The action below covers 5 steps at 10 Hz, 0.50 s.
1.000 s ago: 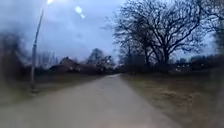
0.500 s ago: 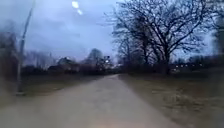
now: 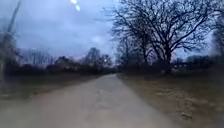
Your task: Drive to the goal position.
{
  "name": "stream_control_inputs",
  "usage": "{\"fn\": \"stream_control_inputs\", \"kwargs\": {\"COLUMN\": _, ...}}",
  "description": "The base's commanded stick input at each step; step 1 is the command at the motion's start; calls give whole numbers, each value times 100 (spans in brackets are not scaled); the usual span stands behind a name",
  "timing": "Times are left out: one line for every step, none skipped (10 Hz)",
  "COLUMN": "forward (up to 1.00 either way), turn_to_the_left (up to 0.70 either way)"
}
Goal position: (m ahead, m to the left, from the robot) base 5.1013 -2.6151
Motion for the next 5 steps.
{"fn": "stream_control_inputs", "kwargs": {"forward": 100, "turn_to_the_left": 4}}
{"fn": "stream_control_inputs", "kwargs": {"forward": 100, "turn_to_the_left": 4}}
{"fn": "stream_control_inputs", "kwargs": {"forward": 100, "turn_to_the_left": 4}}
{"fn": "stream_control_inputs", "kwargs": {"forward": 100, "turn_to_the_left": 4}}
{"fn": "stream_control_inputs", "kwargs": {"forward": 100, "turn_to_the_left": 4}}
